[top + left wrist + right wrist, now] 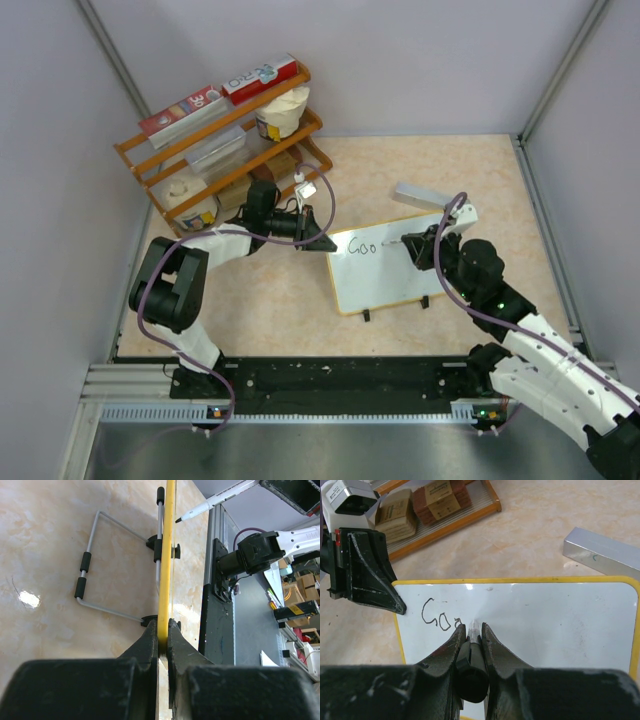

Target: Write a sentence on the whiteboard

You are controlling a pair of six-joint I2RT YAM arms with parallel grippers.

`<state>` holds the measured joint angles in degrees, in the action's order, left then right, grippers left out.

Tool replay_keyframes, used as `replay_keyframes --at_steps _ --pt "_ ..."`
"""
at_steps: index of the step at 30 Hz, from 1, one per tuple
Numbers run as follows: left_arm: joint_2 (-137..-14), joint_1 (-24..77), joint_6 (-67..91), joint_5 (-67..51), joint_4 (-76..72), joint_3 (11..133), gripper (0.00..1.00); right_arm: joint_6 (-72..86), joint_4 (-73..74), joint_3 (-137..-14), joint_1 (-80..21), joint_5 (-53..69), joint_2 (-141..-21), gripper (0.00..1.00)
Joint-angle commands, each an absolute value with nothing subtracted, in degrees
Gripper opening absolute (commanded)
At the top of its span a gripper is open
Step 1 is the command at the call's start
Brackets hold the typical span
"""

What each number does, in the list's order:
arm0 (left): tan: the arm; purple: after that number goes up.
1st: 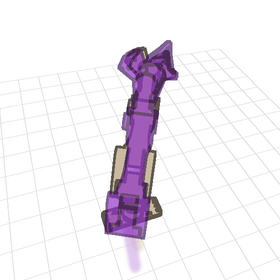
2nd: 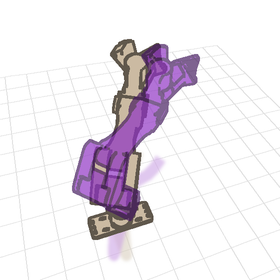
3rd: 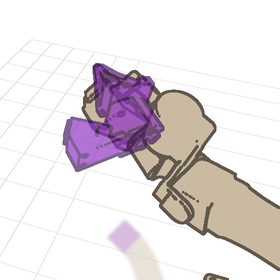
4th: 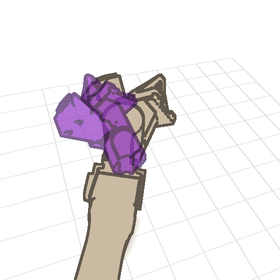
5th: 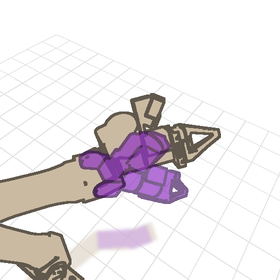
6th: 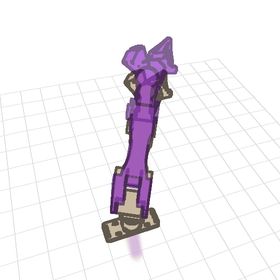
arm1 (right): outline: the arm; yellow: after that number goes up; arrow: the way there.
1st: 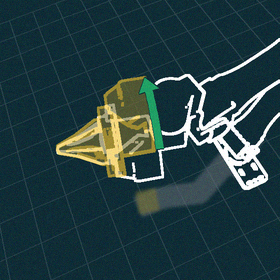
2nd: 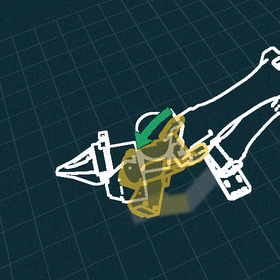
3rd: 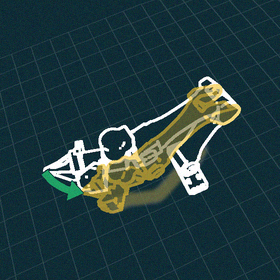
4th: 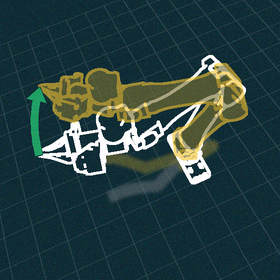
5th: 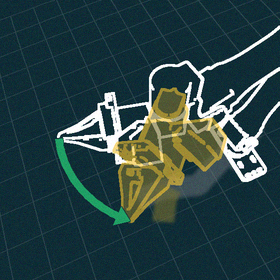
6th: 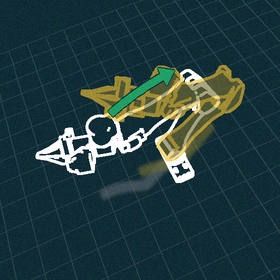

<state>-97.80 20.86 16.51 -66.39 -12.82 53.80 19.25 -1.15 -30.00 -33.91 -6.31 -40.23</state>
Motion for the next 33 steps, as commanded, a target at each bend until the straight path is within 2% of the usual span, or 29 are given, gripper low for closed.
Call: replay_keyframes --at_steps 1,33 --pt "-99.49 22.94 10.63 -66.80 -10.20 53.44 0.00 19.77 -4.22 -31.38 -34.37 -7.56 -39.73 0.00" --pt "-99.32 23.12 10.55 -66.80 -9.93 53.44 0.00 20.74 -1.76 -29.36 -34.37 -5.18 -40.87 0.00"
